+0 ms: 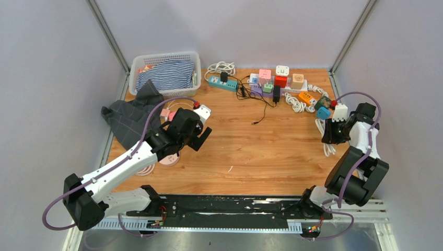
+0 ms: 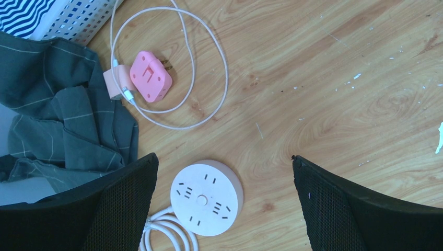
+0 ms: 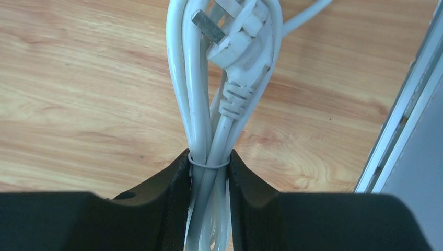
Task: Pull the plug off the socket
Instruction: Move the socket to the center of the board.
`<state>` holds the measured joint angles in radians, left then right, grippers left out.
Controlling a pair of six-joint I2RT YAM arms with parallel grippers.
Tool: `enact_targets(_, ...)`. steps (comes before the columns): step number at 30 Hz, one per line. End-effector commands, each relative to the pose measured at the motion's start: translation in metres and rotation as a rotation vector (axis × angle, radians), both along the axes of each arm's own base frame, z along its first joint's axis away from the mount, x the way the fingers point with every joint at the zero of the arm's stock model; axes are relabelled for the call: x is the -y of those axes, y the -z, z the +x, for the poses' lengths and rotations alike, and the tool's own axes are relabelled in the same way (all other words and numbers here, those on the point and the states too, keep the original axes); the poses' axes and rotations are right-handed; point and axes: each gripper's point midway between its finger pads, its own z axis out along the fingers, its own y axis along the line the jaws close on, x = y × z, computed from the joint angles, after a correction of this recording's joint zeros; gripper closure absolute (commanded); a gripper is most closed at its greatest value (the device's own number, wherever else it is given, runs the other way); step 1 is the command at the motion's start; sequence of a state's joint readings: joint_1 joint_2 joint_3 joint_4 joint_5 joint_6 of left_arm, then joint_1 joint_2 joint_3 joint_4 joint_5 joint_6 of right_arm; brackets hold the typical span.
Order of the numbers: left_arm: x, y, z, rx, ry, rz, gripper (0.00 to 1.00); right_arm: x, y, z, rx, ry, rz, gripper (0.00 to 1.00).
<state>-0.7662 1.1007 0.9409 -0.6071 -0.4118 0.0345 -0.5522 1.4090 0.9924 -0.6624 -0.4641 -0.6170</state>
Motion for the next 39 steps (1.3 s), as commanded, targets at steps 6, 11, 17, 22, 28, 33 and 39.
enact_targets(6, -0.003, -0.01, 0.001, 0.029, 0.003, -0.014, 0.0, -0.079, -0.052, -0.008, 0.131, -0.272, 0.174, 1.0)
enact_targets(11, -0.003, -0.01, 0.001, 0.031, 0.002, -0.014, 0.0, -0.109, -0.081, -0.01, 0.202, -0.377, 0.199, 1.0)
enact_targets(17, -0.003, -0.011, 0.001, 0.032, 0.002, -0.015, 0.0, -0.153, -0.082, -0.028, 0.188, -0.561, 0.176, 1.0)
enact_targets(22, -0.004, -0.012, 0.001, 0.036, -0.001, -0.019, 0.0, -0.194, -0.065, -0.059, 0.123, -0.783, 0.184, 1.0)
enact_targets(28, -0.004, -0.01, 0.001, 0.035, -0.004, -0.013, 0.0, -0.227, -0.044, -0.095, 0.05, -0.999, 0.203, 1.0)
enact_targets(33, -0.005, -0.009, 0.002, 0.032, -0.006, -0.006, 0.0, -0.239, -0.024, -0.117, -0.041, -1.114, 0.22, 1.0)
enact_targets(39, -0.005, -0.007, 0.002, 0.028, -0.008, 0.0, 0.0, -0.245, -0.005, -0.131, -0.14, -1.203, 0.222, 1.0)
